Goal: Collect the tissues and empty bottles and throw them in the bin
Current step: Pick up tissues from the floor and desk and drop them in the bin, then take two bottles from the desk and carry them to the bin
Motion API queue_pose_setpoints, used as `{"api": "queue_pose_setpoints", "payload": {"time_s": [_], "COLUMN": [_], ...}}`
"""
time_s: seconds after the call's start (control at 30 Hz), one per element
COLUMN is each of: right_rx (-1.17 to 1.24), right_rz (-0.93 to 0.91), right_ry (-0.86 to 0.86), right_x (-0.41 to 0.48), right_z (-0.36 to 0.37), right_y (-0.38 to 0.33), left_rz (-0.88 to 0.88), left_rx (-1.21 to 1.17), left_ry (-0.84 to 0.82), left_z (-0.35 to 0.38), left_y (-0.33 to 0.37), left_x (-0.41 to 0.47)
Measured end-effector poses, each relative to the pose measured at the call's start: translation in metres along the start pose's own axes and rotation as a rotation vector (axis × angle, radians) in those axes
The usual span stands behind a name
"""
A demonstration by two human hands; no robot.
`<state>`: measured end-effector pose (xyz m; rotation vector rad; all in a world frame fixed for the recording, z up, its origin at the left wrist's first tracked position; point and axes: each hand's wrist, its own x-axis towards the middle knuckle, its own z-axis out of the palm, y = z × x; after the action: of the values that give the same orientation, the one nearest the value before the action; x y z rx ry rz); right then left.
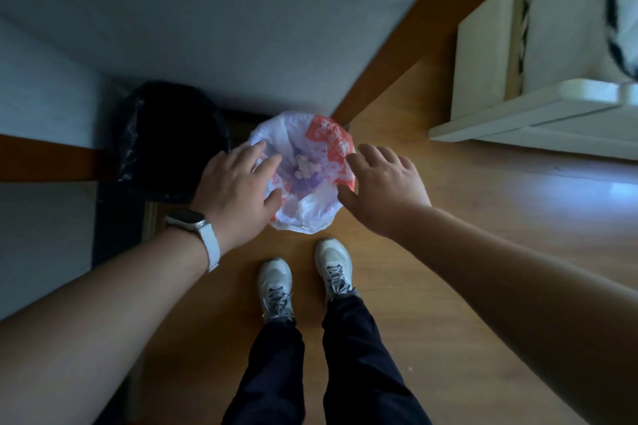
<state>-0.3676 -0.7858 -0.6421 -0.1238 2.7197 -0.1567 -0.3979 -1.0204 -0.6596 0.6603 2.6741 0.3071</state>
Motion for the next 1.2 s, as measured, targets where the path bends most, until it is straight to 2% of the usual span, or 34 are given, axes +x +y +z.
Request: {"api": "queue_pose_setpoints", "payload": {"time_s": [0.17,0.3,0.67,1.0,1.2], "right_rx": [-0.012,-0.028,-0.062,-0.039,0.024], "right_rz": [0.032,0.045,0.266,0.545,0.683], "right_ry": [0.066,0.138,0.265,0.385,0.47], "right_x": [-0.05,-0.09,-0.228,-0.384,-0.471], "right_z": [-0.086,-0.147,-0.288,-0.336,-0.34], "right_y": [-0.016,-0.023,0.003,0.084,0.157], "left_rz": [0.066,0.143,0.383,0.68,0.766], "left_rx": [-0.013,0.064,0.116,0.132,0.139], "left_ry": [0.048,0.057,0.116,0.254,0.272], "left_z": [-0.086,-0.139,-0.259,-0.324,-0.327], "left_y": [0.032,0.054,0.162,0.336,0.458], "left_x": [-0.027,-0.048,-0.081,-0.073,-0.069]}}
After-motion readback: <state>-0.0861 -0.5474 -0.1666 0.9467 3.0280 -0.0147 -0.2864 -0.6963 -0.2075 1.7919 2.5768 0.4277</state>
